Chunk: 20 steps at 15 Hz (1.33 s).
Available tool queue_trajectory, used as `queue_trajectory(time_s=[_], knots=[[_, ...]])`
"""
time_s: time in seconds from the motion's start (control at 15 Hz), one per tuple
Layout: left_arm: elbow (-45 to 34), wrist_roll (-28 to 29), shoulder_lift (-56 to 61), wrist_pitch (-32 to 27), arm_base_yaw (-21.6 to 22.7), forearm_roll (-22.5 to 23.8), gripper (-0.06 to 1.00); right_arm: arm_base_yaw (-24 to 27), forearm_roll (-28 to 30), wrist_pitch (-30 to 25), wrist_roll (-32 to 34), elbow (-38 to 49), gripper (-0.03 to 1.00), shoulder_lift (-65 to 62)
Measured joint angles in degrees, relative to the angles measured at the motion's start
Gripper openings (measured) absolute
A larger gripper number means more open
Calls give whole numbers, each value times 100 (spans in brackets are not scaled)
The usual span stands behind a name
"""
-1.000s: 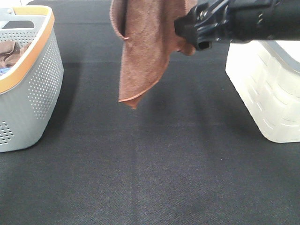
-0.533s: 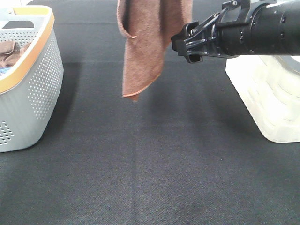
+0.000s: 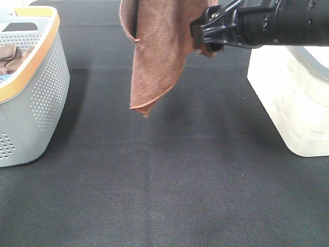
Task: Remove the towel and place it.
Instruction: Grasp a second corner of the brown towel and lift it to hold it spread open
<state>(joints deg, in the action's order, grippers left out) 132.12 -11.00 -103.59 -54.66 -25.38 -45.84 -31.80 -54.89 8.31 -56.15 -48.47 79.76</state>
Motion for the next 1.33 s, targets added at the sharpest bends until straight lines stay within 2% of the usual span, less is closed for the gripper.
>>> queue_trajectory(time_s=[0.07,0.27,0.33,0.47,0.53,0.6,0.67,0.73,0.87,1.0,1.07,1.13,1.2,1.33], knots=[[0,0,0,0,0,0,0,0,0,0,0,0,64,0],[0,-6,0,40,0,0,0,0,0,0,0,0,13,0],[0,-6,0,40,0,0,0,0,0,-6,0,0,1,0],[0,-6,0,40,0,126,0,0,6,-52,0,0,0,0],[0,-6,0,40,0,384,0,0,6,-178,-11,0,0,0],[0,-6,0,-6,0,934,0,0,34,-625,-155,-6,0,0],[0,178,0,-149,0,1982,0,0,132,-1008,-292,-29,0,0],[0,441,-17,-286,0,2693,0,0,252,-1381,-315,-63,0,0],[0,905,-92,-625,0,3759,0,0,561,-2011,-235,-183,0,0],[0,1100,-218,-991,0,4446,0,0,1261,-2624,590,-435,0,0],[0,1140,-304,-1192,0,4664,0,0,1879,-3037,1329,-636,0,0],[0,1163,-413,-1358,0,4796,0,0,2595,-3466,2005,-871,0,0],[0,1169,-573,-1490,0,4905,0,0,3845,-4079,3266,-1295,0,0],[0,1169,-791,-1501,0,5025,0,0,5363,-4566,4469,-1851,0,6]])
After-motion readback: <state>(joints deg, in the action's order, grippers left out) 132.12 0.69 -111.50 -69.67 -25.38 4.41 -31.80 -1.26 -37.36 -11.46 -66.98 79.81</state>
